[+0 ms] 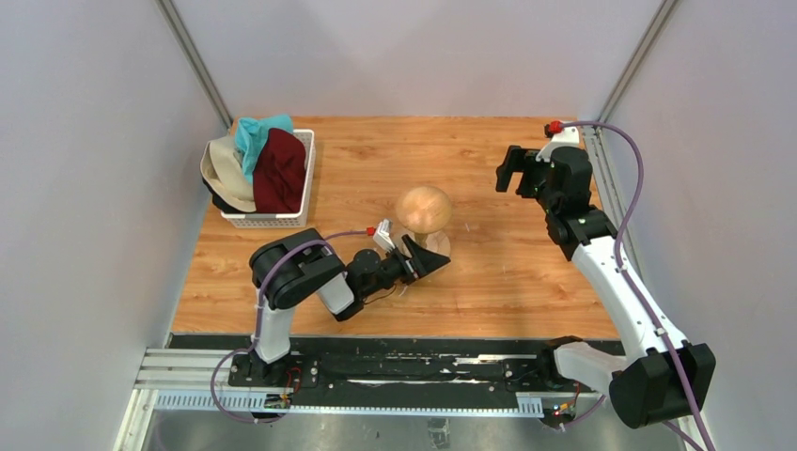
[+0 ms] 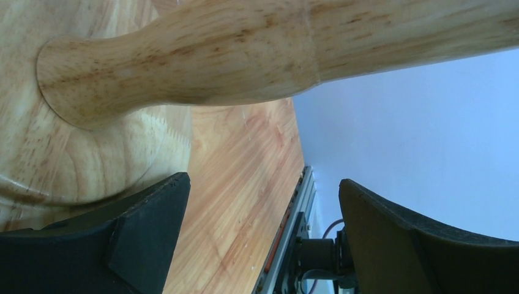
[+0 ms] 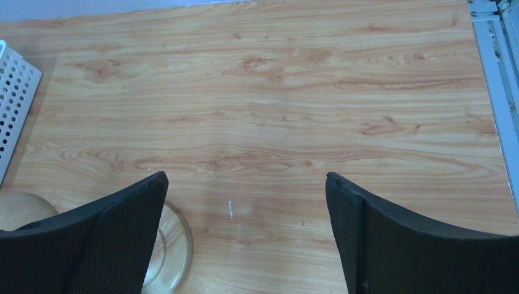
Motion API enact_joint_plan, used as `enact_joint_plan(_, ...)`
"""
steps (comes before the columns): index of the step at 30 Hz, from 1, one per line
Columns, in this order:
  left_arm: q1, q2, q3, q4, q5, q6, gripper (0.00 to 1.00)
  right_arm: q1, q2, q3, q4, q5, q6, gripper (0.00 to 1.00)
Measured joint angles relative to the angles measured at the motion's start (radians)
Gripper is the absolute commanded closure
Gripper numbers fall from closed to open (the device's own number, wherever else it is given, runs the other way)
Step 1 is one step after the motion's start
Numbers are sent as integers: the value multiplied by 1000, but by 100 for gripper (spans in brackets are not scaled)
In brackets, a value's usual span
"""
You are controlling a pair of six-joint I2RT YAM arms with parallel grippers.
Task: Stack the hats
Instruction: Move the hat stand to the center of the board.
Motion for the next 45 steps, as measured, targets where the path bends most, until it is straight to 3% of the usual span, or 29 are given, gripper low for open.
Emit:
enact_joint_plan(33,188,77,227,-136,80,64,2,-16,0,-5,1,0,0,1)
enact_joint_plan(45,221,-12,152,-209,90,110,2,-18,0,-9,8,-1,3,1)
